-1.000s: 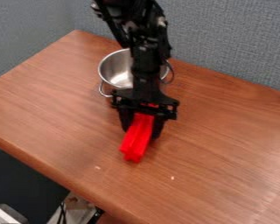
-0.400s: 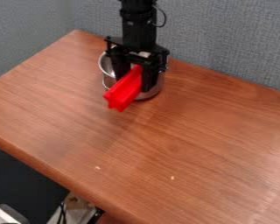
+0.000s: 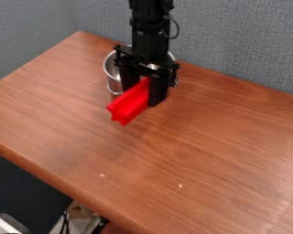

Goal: Put the red object in the metal pot

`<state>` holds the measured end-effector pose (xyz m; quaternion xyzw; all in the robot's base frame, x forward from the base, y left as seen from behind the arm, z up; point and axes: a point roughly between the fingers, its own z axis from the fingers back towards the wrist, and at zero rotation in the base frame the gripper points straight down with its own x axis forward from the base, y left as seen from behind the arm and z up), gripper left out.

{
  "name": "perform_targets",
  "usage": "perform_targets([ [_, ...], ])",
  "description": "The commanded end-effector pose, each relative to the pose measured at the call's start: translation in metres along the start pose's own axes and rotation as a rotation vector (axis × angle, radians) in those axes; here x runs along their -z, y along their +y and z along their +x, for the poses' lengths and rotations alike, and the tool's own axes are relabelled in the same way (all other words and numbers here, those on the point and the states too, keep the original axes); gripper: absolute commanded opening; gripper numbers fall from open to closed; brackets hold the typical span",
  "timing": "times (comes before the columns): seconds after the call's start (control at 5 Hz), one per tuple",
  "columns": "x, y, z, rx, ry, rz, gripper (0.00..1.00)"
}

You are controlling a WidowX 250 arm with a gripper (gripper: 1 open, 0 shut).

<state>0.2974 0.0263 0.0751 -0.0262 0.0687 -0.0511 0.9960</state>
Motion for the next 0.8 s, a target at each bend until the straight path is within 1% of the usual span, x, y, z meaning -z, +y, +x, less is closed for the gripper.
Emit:
perform_targets([
  [0.0,-0.012,-0.005,0.000,0.038,-0.054,-0.008,0.00],
  [0.2,-0.003,-0.005,0.002,0.058,-0.043,-0.024,0.00],
  [0.4,0.006,0.007,0.007,0.014,-0.038,-0.024,0.00],
  [0.6,0.024,0.017,0.013,-0.034,-0.028,-0.019,0.00],
])
